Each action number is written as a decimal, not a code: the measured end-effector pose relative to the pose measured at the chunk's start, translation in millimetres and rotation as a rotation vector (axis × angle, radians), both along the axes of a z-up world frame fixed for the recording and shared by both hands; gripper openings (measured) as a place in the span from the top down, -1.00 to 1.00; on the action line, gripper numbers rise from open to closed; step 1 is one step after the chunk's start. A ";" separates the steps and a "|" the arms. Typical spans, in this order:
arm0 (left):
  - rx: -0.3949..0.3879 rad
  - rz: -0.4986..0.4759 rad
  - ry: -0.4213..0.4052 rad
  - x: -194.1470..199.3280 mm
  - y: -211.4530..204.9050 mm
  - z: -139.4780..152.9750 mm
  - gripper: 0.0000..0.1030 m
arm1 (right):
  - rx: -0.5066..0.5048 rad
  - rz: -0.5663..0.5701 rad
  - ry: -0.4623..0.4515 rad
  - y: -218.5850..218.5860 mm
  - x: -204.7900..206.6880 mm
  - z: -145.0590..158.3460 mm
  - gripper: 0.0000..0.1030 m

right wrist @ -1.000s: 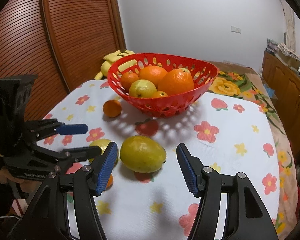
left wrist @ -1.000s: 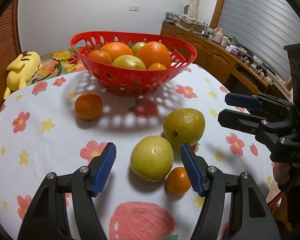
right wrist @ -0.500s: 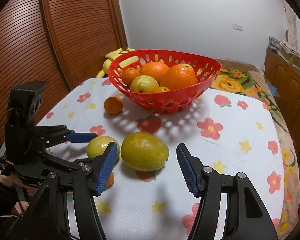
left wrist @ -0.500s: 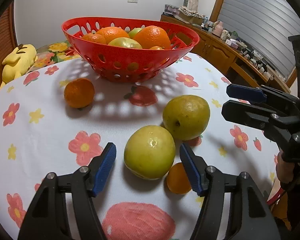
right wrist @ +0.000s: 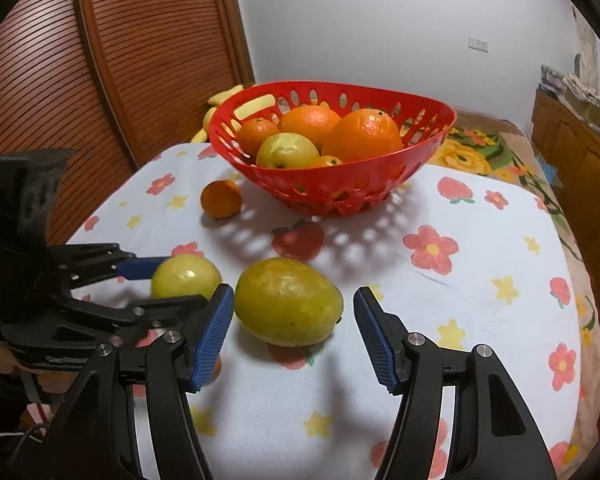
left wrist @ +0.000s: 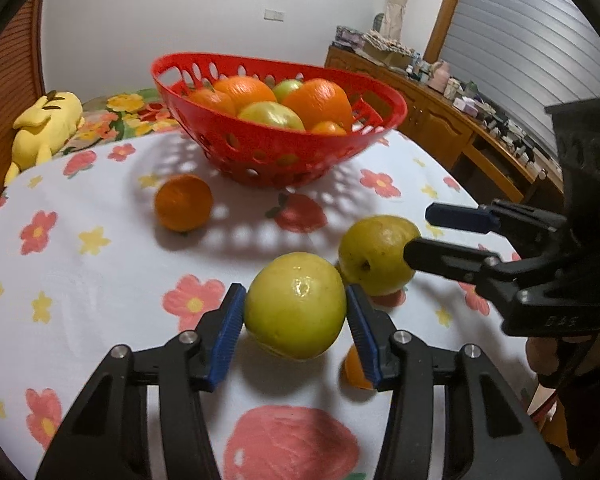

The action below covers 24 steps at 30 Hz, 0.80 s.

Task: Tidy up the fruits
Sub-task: 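Grasp a round yellow-green pomelo with the left tool while the right tool grasps the oval yellow fruit, then lift both held fruits up off the table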

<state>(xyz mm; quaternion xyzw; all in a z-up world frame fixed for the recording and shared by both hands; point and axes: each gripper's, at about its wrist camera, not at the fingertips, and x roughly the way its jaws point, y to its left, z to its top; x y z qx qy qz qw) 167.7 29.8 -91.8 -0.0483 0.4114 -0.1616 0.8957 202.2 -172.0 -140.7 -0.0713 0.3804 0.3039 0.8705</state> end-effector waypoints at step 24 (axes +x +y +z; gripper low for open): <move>0.002 0.029 -0.077 -11.5 10.5 27.1 0.04 | -0.050 0.008 0.039 21.4 19.3 -20.4 -0.44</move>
